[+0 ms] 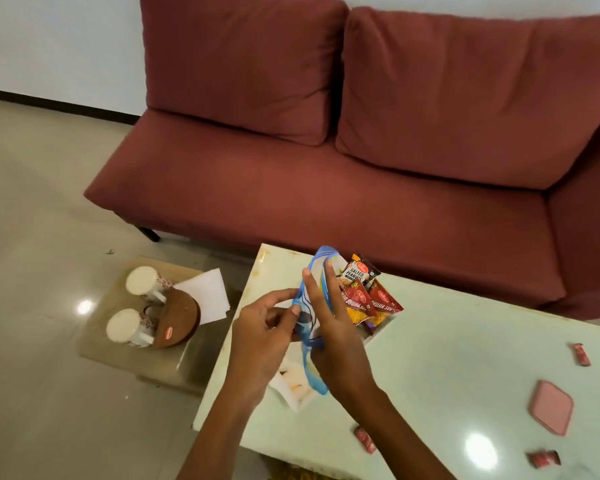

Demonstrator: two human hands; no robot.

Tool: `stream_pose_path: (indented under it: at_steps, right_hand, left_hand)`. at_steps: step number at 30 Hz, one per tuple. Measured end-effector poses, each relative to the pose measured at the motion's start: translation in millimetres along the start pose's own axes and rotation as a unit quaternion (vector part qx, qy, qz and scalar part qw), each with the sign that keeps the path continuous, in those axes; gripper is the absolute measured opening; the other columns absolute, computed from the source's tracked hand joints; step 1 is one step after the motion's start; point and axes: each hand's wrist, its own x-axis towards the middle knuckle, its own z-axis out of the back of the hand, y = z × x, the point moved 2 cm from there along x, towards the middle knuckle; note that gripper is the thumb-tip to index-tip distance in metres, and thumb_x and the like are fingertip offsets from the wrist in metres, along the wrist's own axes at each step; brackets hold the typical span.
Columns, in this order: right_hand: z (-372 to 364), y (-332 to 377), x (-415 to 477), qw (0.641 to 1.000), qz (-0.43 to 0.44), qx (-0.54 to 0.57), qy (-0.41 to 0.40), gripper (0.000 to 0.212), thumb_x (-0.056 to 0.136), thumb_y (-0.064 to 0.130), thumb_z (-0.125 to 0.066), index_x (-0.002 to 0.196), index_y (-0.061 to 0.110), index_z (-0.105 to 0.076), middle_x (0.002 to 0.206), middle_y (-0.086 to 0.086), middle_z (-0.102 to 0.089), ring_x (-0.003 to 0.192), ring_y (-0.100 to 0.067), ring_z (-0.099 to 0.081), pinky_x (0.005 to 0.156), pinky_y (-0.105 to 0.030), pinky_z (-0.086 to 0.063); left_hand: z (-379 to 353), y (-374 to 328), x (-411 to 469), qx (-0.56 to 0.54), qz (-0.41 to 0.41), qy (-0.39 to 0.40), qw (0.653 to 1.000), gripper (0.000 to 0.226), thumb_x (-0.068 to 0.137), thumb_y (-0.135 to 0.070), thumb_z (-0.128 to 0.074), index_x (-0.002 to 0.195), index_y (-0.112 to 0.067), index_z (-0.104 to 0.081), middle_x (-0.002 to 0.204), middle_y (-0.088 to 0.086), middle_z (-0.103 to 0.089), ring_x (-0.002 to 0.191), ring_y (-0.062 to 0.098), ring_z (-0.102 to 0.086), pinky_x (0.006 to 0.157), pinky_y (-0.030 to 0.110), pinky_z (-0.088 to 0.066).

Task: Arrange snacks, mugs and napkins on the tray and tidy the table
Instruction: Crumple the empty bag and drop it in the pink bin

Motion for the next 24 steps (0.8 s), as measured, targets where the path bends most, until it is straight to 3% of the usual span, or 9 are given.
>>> stream_pose_path:
  at_steps: [3,5,8,10,13,16,20,22,24]
  right_hand:
    - [15.3,1.4,-6.5,0.997,0.010,0.012,-0.078,0.079,0.063,-0.019,-0.068,0.133,0.010,-0.045,0.143,-0.007,-0.034,0.124,-0.020,-0.043,0.081,-0.032,-0.054]
    - [25.1,5.4,-6.5,0.992,-0.022,0.068,-0.102,0.061,0.064,-0.021,-0.066,0.119,0.004,-0.059,0.130,-0.015,-0.055,0.118,-0.029,-0.054,0.088,-0.040,-0.055]
    - [32.6,23.2,-5.2,0.982,-0.023,0.119,-0.142,0.038,0.067,-0.007,-0.060,0.104,0.002,-0.067,0.106,-0.012,-0.069,0.099,-0.020,-0.064,0.082,-0.021,-0.054]
    - [32.7,36.4,-5.3,0.973,-0.047,0.173,-0.146,0.037,0.068,-0.009,-0.054,0.100,0.002,-0.068,0.099,-0.003,-0.068,0.090,-0.011,-0.064,0.073,-0.008,-0.051]
    - [37.3,49.4,-9.7,0.956,-0.088,0.268,-0.079,0.044,0.079,-0.013,-0.053,0.099,0.025,-0.060,0.097,0.011,-0.062,0.088,-0.011,-0.064,0.068,-0.010,-0.053]
    - [42.4,54.6,-18.3,0.934,-0.103,0.340,0.041,0.042,0.086,0.007,-0.060,0.112,0.034,-0.042,0.111,0.020,-0.055,0.102,-0.004,-0.061,0.074,-0.013,-0.053]
    - [62.8,54.4,-31.2,0.986,-0.022,0.165,0.002,0.072,0.069,0.049,-0.069,0.129,0.047,-0.030,0.135,0.035,-0.031,0.128,0.001,-0.038,0.099,-0.017,-0.038]
    - [69.9,47.6,-35.4,0.998,0.025,0.042,-0.025,0.095,0.062,0.060,-0.070,0.137,0.049,-0.013,0.151,0.019,-0.020,0.141,-0.010,-0.019,0.110,-0.033,-0.027]
    - [65.6,40.5,-34.3,0.996,0.054,-0.066,-0.001,0.114,0.057,0.066,-0.070,0.142,0.043,0.003,0.157,0.008,0.004,0.145,-0.020,0.004,0.114,-0.047,-0.017]
  left_hand:
    - [15.3,-3.0,-7.7,0.065,-0.082,0.045,0.993,0.042,0.078,-0.024,-0.068,0.114,-0.036,-0.051,0.120,-0.012,-0.057,0.107,0.005,-0.055,0.088,0.017,-0.048]
    - [18.4,-1.6,-16.7,0.094,-0.126,0.145,0.977,0.083,0.065,-0.033,-0.079,0.128,-0.049,-0.026,0.139,-0.031,-0.025,0.128,-0.009,-0.030,0.098,0.012,-0.036]
    - [7.6,1.4,-28.0,0.153,-0.178,0.220,0.947,0.121,0.054,-0.036,-0.085,0.127,-0.057,0.009,0.147,-0.030,0.017,0.144,0.003,-0.001,0.115,0.028,-0.022]
    - [-2.1,-0.8,-27.9,0.126,-0.205,0.193,0.951,0.117,0.056,-0.026,-0.084,0.129,-0.053,0.004,0.152,-0.017,0.006,0.145,0.017,-0.009,0.116,0.034,-0.021]
    - [-0.4,-7.3,-24.8,-0.040,-0.182,0.177,0.966,0.084,0.055,-0.036,-0.083,0.122,-0.037,-0.032,0.137,-0.001,-0.039,0.122,0.021,-0.049,0.099,0.042,-0.048]
    - [7.8,-6.4,-18.7,-0.162,-0.122,0.146,0.968,0.054,0.057,-0.050,-0.069,0.102,-0.029,-0.049,0.116,0.018,-0.053,0.092,0.022,-0.061,0.074,0.025,-0.058]
    - [20.3,-5.7,-17.8,-0.150,-0.122,0.030,0.981,0.023,0.077,-0.023,-0.069,0.095,-0.027,-0.056,0.084,-0.003,-0.059,0.078,0.010,-0.064,0.059,0.006,-0.049]
    - [29.9,-9.2,-18.3,-0.116,-0.133,-0.057,0.983,0.051,0.068,-0.010,-0.077,0.115,-0.012,-0.055,0.081,-0.010,-0.055,0.077,-0.009,-0.062,0.057,-0.004,-0.041]
    - [36.5,-11.1,-17.6,-0.179,-0.104,-0.064,0.976,0.099,0.047,-0.033,-0.087,0.127,0.006,-0.044,0.084,0.002,-0.057,0.077,0.000,-0.063,0.053,-0.002,-0.042]
